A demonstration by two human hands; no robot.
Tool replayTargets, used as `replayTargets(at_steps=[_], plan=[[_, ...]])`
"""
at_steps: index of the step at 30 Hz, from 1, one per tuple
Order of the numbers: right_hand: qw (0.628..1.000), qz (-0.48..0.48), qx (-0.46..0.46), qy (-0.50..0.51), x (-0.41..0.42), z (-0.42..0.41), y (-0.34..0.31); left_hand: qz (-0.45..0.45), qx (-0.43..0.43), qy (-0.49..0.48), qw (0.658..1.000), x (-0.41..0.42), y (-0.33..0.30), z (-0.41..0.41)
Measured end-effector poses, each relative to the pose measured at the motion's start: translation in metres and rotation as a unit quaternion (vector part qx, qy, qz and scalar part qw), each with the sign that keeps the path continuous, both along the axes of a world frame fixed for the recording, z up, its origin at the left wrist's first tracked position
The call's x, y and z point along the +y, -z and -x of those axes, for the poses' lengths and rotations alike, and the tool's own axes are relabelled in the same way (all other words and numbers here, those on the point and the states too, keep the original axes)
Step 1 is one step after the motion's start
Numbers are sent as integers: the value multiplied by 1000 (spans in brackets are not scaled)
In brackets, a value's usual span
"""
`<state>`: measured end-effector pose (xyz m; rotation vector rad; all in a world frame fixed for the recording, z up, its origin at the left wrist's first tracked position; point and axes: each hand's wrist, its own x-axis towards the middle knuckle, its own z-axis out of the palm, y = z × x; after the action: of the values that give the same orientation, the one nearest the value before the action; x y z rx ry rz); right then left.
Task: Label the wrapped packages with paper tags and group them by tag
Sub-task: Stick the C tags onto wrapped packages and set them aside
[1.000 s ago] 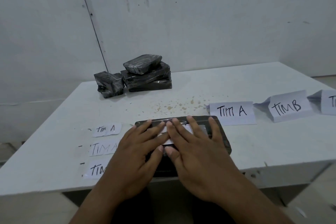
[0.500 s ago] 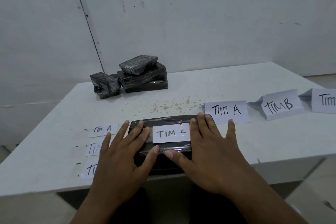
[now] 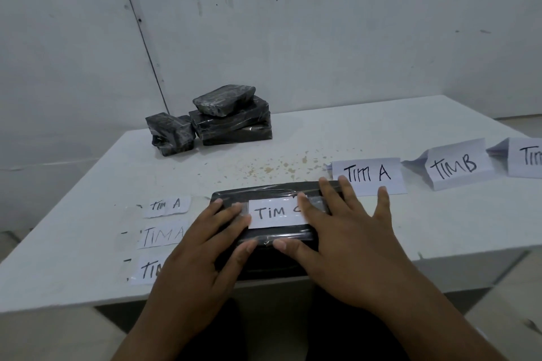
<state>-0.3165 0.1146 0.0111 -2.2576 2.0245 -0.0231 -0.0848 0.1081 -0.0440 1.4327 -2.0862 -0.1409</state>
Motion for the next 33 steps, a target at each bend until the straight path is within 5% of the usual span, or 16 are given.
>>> replayTargets(at_steps=[10,27,30,33], plan=[[998,-30,-27,-55,3,15,-19,32,54,92,994,1,-4,38],[996,3,-75,47,-32,38,-10,5,91,151,984,-35,2,106],[996,45,-50,58,-31,23,-13,-22,146,188,971,-34,1,92],[984,150,-90,28,-23,2,-11,-29,231,125,964,-31,-5,64]])
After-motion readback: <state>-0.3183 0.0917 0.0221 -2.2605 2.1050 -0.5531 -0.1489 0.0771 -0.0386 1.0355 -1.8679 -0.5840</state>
